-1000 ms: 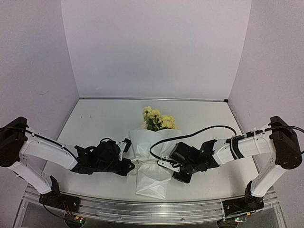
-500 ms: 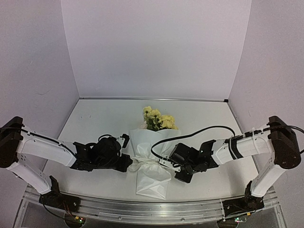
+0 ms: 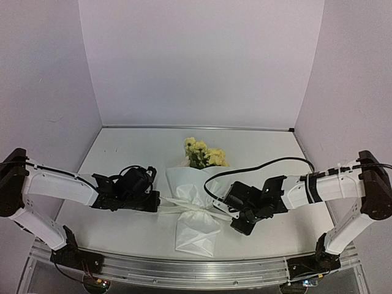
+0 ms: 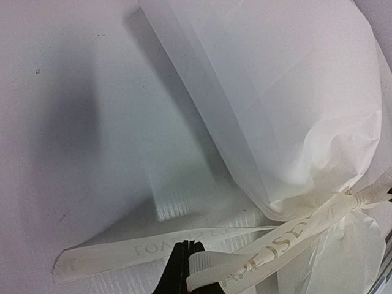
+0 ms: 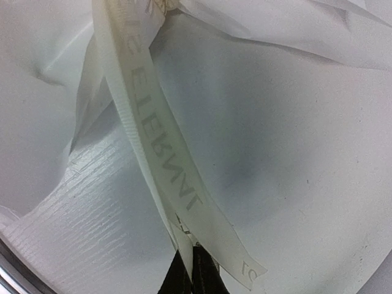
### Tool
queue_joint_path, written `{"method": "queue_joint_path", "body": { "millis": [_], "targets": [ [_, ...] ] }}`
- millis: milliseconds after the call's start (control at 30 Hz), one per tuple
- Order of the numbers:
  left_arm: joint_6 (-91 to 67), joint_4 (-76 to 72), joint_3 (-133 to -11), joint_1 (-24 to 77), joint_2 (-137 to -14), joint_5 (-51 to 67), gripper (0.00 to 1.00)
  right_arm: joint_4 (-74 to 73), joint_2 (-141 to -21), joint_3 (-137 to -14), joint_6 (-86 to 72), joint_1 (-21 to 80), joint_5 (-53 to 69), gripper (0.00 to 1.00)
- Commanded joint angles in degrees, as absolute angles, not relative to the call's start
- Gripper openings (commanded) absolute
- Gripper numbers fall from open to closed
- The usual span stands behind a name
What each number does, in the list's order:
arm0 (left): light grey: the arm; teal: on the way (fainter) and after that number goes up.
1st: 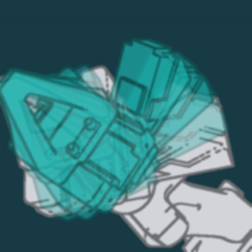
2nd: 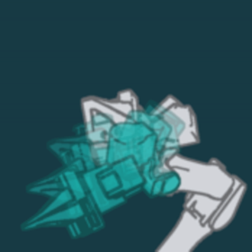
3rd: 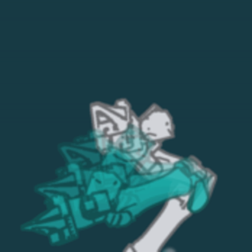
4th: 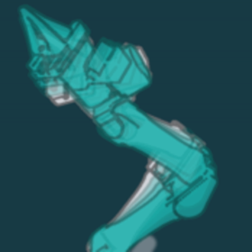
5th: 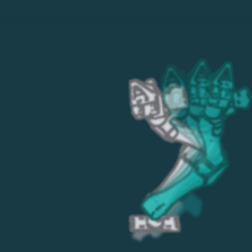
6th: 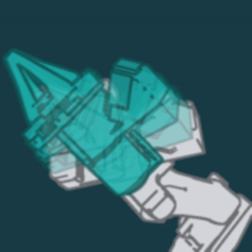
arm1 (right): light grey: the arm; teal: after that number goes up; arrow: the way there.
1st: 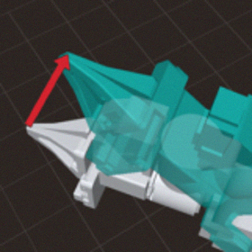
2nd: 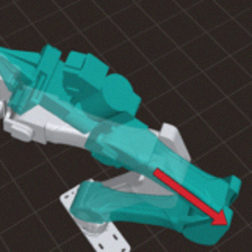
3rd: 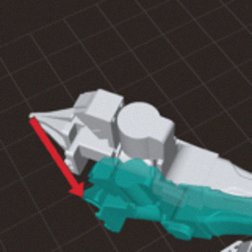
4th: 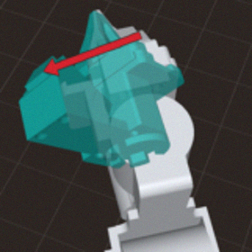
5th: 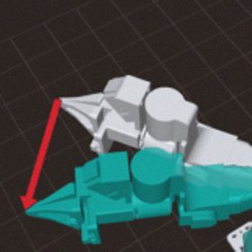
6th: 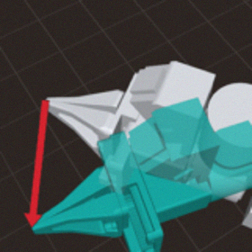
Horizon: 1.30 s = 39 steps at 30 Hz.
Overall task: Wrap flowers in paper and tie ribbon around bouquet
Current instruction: Tie the half-tied ribbon around the folded bouquet.
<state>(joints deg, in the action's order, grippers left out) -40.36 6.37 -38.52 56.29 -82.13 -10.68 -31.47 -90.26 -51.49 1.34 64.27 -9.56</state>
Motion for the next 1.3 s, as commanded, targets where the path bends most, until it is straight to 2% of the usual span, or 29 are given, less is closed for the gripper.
{"method": "queue_joint_path", "body": {
  "millis": [0, 567, 900, 1267],
  "targets": [
    [-40.2, 8.6, -41.2, 55.7, -82.4, -10.8, 0.0, -36.8, -90.6, -54.1, -5.2, 64.5, -12.9, 0.0],
    [-44.3, 11.3, -39.9, 54.0, -84.7, -11.4, 0.0, -39.2, -91.5, -52.1, -20.3, 63.7, -14.4, 0.0],
    [-46.9, 11.8, -38.2, 51.6, -85.1, -10.5, 0.0, -23.8, -85.8, -39.4, -33.5, 61.4, -17.8, 0.0],
    [-50.4, 12.0, -35.9, 48.9, -86.0, -9.0, 0.0, -11.0, -84.4, -30.2, -48.2, 57.4, -15.8, 0.0]
  ]
}}
